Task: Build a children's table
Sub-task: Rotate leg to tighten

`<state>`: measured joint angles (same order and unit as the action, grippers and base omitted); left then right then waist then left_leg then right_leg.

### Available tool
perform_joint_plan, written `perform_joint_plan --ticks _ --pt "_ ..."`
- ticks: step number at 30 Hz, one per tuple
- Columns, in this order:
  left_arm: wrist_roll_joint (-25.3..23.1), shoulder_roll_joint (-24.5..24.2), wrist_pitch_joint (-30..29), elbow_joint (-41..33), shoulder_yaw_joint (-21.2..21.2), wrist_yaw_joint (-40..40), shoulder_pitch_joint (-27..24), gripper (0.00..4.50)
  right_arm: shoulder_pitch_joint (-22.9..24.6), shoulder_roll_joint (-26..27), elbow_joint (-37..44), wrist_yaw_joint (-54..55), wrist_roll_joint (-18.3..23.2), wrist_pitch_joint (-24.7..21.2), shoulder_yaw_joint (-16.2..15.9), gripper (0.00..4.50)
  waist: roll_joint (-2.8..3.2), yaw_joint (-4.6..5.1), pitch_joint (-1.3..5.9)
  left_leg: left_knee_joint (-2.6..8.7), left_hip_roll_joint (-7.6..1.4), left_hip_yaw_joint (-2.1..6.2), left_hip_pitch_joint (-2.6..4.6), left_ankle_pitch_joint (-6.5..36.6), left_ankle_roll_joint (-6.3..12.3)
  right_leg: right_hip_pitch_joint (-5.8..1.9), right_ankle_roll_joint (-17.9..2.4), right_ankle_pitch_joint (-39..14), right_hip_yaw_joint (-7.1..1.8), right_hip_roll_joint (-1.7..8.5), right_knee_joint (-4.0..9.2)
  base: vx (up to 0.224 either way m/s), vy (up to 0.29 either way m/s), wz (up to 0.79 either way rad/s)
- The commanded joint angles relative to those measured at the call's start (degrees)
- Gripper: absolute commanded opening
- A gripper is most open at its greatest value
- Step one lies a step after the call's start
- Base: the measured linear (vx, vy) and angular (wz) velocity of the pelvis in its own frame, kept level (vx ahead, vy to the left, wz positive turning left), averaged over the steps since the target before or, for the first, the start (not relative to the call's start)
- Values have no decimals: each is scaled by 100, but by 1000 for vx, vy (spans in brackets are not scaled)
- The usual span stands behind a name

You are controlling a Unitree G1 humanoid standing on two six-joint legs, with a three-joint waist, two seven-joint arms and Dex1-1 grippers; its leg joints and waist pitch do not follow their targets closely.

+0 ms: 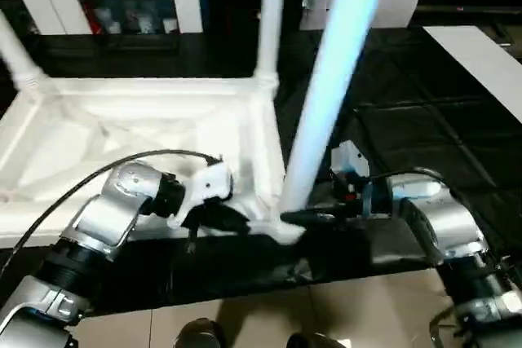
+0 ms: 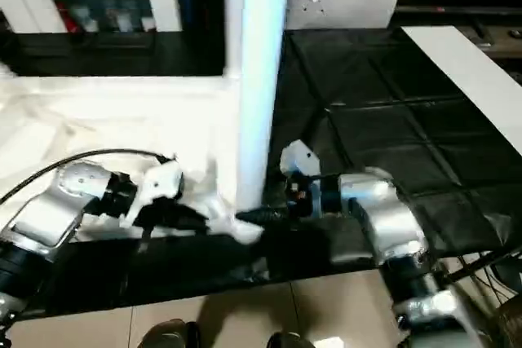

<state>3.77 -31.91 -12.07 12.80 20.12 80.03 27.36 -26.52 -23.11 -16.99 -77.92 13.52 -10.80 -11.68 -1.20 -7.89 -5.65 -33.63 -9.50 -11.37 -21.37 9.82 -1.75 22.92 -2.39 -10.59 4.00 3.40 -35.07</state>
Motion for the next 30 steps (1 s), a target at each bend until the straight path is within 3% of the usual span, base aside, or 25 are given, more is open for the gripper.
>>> perform_joint_plan --ticks 1,6,17,23,26,28,30 --pt "96 -18 231 -59 242 470 110 0 -85 -99 -38 -225 98 1 -28 341 5 33 441 391 -458 199 132 1138 247 -245 -1087 -1569 -362 606 442 0 0 0" --pt "85 -46 348 -21 295 636 142 0 -109 -206 -10 -766 137 -97 -292 305 8 -30 445 390 -463 202 138 1103 250 -234 -1063 -1571 -356 604 435 0 0 0" --pt "149 -27 349 -16 256 648 117 0 1 -241 153 -1066 309 -320 -430 215 -3 -33 437 387 -455 206 129 1072 265 -232 -1031 -1660 -354 602 444 0 0 0" --pt "318 101 35 -152 104 462 62 0 250 -193 545 -960 519 -732 -397 202 -3 -67 435 384 -462 206 130 1046 280 -234 -1031 -1644 -355 614 440 0 0 0" --pt "261 332 -461 -279 2 -89 133 0 470 88 845 -308 542 -1003 -365 202 10 -55 415 401 -465 209 136 1146 215 -218 -979 -1845 -362 605 467 0 0 0" --pt "147 604 -867 -257 -119 -707 202 0 542 408 925 431 364 -1245 -342 202 -13 -39 393 422 -451 229 143 1270 132 -216 -925 -2089 -362 611 491 0 0 0" --pt "119 792 -1033 -248 -213 -1070 236 0 568 671 921 973 196 -1313 -309 201 -19 34 365 437 -424 262 134 1482 -5 -221 -786 -2659 -349 650 554 0 0 0"
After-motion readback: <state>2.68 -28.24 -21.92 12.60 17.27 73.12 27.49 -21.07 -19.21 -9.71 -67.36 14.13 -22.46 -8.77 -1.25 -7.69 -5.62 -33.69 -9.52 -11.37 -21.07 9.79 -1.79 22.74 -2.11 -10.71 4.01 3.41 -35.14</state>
